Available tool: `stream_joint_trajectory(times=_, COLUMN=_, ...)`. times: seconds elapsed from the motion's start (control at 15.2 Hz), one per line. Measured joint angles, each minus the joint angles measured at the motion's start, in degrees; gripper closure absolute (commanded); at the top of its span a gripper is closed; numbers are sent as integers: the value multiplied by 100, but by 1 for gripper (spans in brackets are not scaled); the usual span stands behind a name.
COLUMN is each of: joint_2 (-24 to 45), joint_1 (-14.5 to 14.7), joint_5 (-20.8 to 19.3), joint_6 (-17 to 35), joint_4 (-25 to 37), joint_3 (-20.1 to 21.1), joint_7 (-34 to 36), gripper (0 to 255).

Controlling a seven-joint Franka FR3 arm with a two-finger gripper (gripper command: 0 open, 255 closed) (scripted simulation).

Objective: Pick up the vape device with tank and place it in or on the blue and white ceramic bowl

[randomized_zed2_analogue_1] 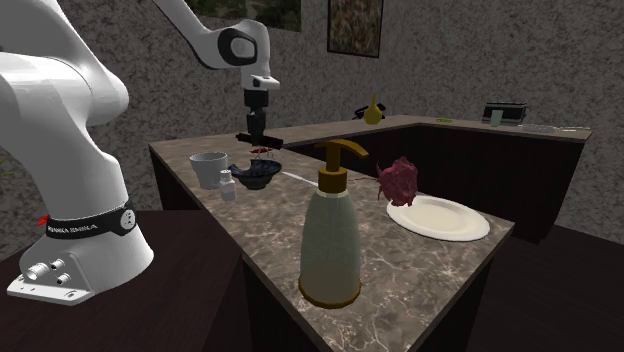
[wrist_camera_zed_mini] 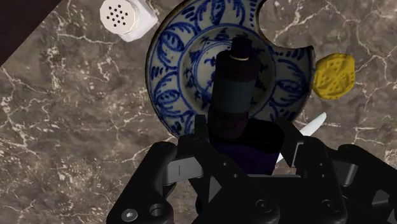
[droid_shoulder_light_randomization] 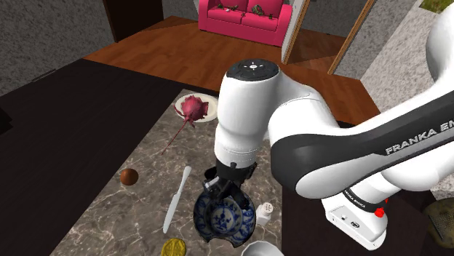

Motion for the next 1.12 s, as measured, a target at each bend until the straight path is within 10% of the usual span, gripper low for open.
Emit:
stream_joint_trajectory(times=0.4, joint_2=95, joint_1=93, joint_5=31, joint_6=324, joint_4=-222, joint_3=256, joint_7=286, gripper=255)
stream_joint_trajectory(times=1.12, joint_2=1275, joint_1=-240, joint_5=-1348, joint_6=1301, joint_4=-454, joint_3=561, joint_7=1287, gripper=255)
